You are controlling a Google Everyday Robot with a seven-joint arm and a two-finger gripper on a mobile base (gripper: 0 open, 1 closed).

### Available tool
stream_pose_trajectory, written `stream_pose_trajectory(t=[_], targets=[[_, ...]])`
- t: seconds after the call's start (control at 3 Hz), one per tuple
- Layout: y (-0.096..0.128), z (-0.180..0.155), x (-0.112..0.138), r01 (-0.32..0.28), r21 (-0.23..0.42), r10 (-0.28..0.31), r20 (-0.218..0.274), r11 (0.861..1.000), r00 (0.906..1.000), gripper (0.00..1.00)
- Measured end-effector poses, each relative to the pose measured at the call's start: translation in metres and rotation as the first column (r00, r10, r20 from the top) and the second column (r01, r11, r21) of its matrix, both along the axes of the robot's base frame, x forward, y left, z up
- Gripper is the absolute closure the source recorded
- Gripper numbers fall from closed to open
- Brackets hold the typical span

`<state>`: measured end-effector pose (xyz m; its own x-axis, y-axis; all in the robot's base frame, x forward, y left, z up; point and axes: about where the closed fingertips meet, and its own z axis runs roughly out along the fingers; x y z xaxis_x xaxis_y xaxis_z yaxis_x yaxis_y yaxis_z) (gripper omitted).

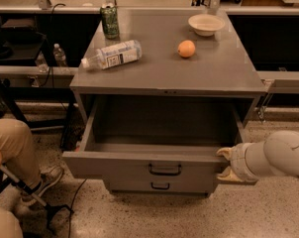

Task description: Open top drawer

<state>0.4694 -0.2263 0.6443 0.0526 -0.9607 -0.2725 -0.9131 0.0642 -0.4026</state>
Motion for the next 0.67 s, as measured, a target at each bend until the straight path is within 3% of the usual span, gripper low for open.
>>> stream_pose_trajectory(t=[0.67], targets=[[0.0,0.0009,-0.0001,0.0,0.0,0.0,0.0,1.0,1.0,1.0]])
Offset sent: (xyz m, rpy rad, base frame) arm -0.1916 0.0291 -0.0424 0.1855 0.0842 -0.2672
